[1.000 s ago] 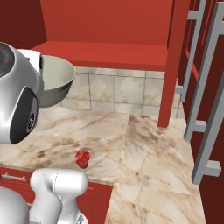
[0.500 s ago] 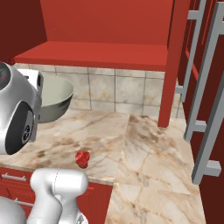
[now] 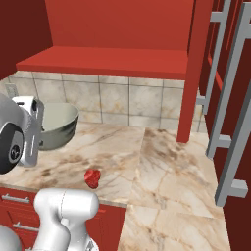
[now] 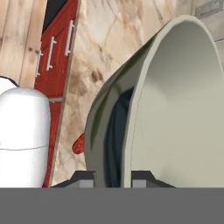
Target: Retrieve the bowl from the cabinet, then place the raw meat into the bowl to avoid contamination.
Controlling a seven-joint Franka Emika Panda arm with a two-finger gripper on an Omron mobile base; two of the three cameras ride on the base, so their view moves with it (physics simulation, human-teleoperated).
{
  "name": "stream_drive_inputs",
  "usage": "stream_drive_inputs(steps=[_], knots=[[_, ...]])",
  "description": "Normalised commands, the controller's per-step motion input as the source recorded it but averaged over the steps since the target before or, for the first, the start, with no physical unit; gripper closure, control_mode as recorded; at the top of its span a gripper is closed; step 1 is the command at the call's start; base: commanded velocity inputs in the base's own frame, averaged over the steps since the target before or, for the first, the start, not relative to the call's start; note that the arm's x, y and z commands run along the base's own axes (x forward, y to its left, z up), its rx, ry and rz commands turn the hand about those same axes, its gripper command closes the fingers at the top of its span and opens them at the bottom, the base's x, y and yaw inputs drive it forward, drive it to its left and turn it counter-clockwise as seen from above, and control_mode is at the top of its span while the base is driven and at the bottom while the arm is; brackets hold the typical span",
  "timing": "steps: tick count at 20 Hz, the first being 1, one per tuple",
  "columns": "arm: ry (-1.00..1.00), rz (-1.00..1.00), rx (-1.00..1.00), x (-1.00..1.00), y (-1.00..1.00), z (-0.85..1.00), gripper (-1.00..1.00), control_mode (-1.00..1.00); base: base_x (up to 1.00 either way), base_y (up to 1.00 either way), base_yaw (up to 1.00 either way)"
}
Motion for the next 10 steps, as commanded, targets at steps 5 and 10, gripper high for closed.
stream_drive_inputs(steps=[5,10], knots=[[0.03,0.00,-0.05,0.49,0.36,-0.59,1.00,-1.00,0.00,0.00,0.00],[0.06,0.00,-0.01,0.53,0.26,-0.60,1.00,-1.00,0.00,0.00,0.00]])
